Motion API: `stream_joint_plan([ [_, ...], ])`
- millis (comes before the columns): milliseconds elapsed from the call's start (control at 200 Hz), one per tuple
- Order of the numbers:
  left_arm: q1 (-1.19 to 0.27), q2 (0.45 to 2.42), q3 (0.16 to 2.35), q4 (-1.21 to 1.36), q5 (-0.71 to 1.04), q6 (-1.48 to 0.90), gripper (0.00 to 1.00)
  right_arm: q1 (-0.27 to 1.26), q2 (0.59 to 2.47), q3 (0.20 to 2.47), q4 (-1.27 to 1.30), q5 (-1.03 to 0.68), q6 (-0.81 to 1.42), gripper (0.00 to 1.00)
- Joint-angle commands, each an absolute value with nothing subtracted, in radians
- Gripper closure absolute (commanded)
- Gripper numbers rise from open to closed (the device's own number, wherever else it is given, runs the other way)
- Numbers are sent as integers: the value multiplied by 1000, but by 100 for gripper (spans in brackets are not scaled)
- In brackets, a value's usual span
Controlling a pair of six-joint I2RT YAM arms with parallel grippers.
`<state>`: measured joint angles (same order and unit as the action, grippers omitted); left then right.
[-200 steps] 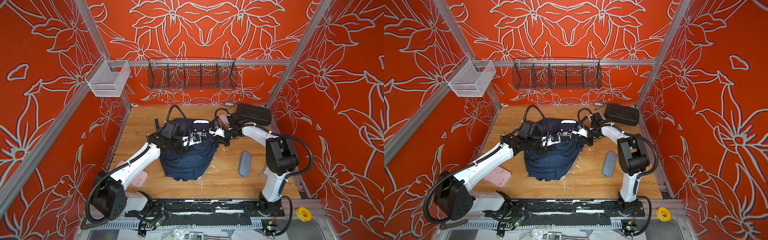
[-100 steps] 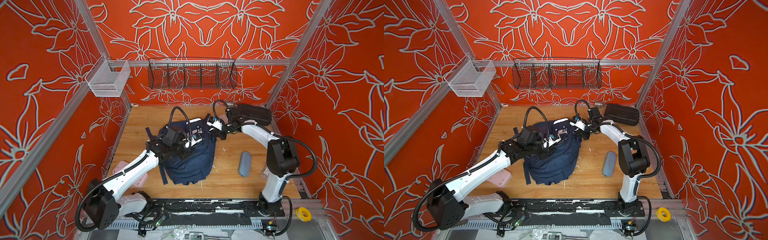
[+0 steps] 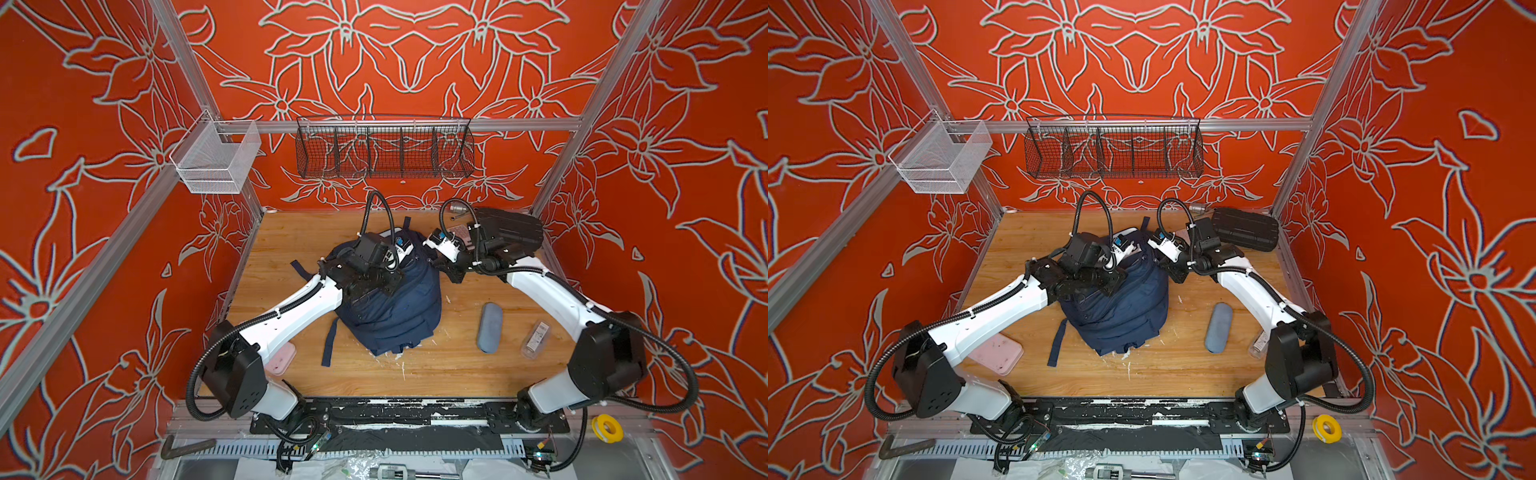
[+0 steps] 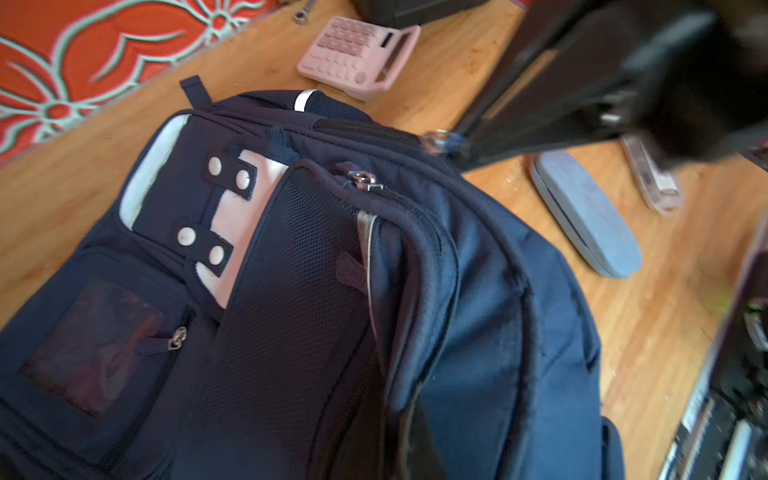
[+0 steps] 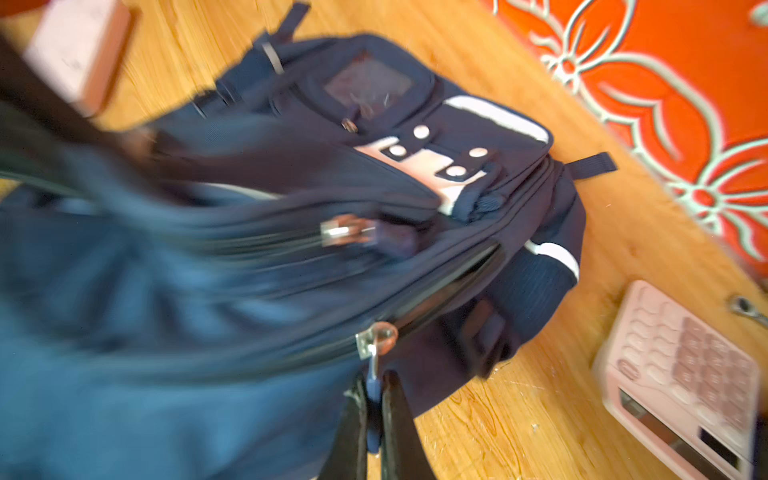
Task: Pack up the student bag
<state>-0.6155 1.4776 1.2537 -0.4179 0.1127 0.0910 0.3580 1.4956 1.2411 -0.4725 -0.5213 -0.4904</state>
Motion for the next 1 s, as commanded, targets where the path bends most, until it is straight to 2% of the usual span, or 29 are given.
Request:
stream_joint_plan([
  [0,-613,1479,1264,-477,-18,22,100,394,1450,1251,-509,-515,-430,100],
  [215,-614,1508,1319,-468,-43,-109,100,531,1395,1186,-474,-392,-281,100],
  [360,-614,1523,1380,-543,-17,-160,100,544,1361,1128,-361,-293,-145,100],
  [666,-614,1507,1408,-603,147,-414,100,516,1494,1371,-534,-191,-317,100],
  [846,-609,1581,1493,-523,285,-521,100,516,1511,1392,-540,-158,-366,100],
  [996,-580,1651,1619,-568,293,-599,100,522,1500,1396,-559,-146,-377,100],
])
